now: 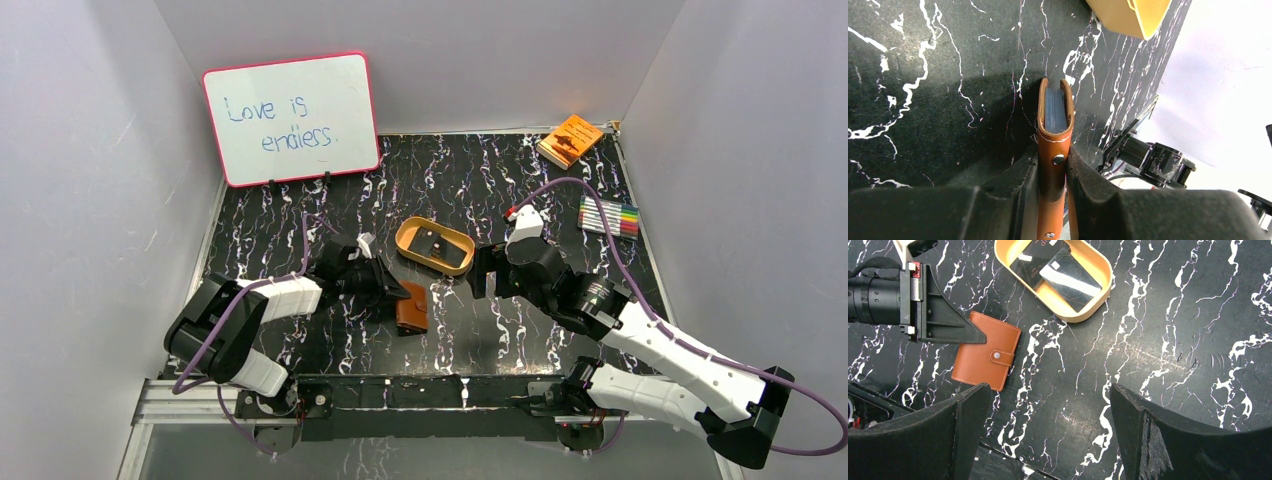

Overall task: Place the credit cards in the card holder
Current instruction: Place the card holder at the center of the board.

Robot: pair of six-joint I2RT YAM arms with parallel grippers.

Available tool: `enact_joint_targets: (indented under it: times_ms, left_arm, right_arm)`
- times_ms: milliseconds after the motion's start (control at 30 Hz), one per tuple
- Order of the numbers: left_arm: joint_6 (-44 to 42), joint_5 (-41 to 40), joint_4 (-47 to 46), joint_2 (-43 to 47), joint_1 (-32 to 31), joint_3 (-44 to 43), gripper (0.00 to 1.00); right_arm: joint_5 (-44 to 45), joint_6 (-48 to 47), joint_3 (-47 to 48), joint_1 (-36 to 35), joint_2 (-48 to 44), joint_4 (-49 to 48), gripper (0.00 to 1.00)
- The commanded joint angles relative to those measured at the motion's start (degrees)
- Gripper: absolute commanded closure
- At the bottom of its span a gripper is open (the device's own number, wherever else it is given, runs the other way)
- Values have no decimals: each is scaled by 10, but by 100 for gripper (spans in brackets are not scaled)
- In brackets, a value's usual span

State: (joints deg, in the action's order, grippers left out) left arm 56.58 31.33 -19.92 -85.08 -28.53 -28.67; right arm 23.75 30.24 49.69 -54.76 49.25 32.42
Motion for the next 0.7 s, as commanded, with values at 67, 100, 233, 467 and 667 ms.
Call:
enact_joint_targets:
  times_ms: [67, 100, 233, 467, 667]
  left_arm:
    - [-22, -15, 20, 4, -7, -20, 78]
    - [-24, -17, 27, 3, -8, -23, 77]
    - [-44, -49, 86, -2, -12, -42, 76]
    - [-52, -80, 117, 6, -14, -39, 71]
    - [-60, -100, 142, 8, -15, -40, 69]
  right_arm:
    - [-4, 5, 9, -1, 4, -23, 4]
    - [-5, 5, 11, -1, 5, -21, 4]
    - [-4, 1, 13, -1, 2, -19, 4]
    - [-4, 3, 11, 0, -3, -16, 4]
    - [-5, 4, 10, -1, -6, -14, 4]
